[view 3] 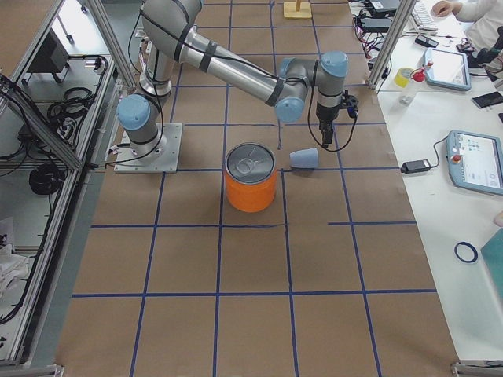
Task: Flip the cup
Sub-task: 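Lower the open right gripper over the upside-down pale blue cup, then close the right gripper around the base of the pale blue cup, then lift the cup with the right gripper and swing it toward the table center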
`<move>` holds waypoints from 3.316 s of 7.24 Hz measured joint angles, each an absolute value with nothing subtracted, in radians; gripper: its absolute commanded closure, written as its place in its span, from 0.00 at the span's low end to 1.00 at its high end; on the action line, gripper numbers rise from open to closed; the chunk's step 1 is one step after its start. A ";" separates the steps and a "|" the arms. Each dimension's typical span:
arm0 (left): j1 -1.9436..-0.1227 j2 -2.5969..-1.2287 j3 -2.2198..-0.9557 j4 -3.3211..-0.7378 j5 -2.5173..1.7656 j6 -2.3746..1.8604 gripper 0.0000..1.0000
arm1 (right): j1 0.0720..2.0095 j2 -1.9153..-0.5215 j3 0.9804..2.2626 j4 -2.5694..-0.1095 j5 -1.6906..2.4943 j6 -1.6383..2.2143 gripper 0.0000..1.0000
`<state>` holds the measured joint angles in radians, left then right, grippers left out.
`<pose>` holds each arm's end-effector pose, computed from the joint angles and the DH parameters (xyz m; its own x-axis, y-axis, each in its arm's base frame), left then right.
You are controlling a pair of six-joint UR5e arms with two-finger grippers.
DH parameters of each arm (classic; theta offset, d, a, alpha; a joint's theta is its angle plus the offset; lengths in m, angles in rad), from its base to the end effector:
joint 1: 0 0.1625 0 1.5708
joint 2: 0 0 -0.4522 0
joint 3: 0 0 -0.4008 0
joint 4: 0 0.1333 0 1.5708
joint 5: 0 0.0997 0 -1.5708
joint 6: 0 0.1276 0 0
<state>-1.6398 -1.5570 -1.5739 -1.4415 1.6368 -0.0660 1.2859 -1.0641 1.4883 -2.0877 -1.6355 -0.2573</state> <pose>-0.1598 -0.5012 0.5068 -0.9984 -0.0057 -0.0560 0.0024 0.9896 -0.1435 -0.0755 -0.7029 0.2754 -0.9957 0.0336 0.0858 0.0274 0.9969 -0.0731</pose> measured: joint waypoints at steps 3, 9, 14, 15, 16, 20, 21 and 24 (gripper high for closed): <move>-1.640 -1.557 -1.574 -1.441 1.637 -0.066 0.00 | 1.274 -0.998 1.492 -2.113 -1.620 -0.265 0.00; -1.640 -1.557 -1.574 -1.442 1.637 -0.066 0.00 | 1.272 -0.992 1.551 -2.124 -1.612 -0.298 0.00; -1.641 -1.557 -1.574 -1.442 1.637 -0.066 0.00 | 1.271 -0.943 1.554 -2.211 -1.614 -0.300 0.00; -1.641 -1.557 -1.575 -1.442 1.637 -0.066 0.00 | 1.271 -0.943 1.557 -2.212 -1.612 -0.300 0.10; -1.641 -1.557 -1.575 -1.441 1.637 -0.066 0.00 | 1.271 -0.945 1.560 -2.209 -1.610 -0.300 0.23; -1.639 -1.557 -1.574 -1.439 1.637 -0.066 0.00 | 1.268 -0.959 1.562 -2.196 -1.636 -0.321 0.85; -1.635 -1.556 -1.573 -1.435 1.637 -0.067 0.00 | 1.269 -0.967 1.563 -2.184 -1.644 -0.331 0.92; -1.632 -1.555 -1.576 -1.433 1.637 -0.067 0.00 | 1.303 -1.065 1.570 -2.109 -1.613 -0.347 0.98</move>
<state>-1.6325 -1.5554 -1.5759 -1.4328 1.6367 -0.0675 1.3029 -1.0653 1.5701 -2.1086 -1.6131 -0.3471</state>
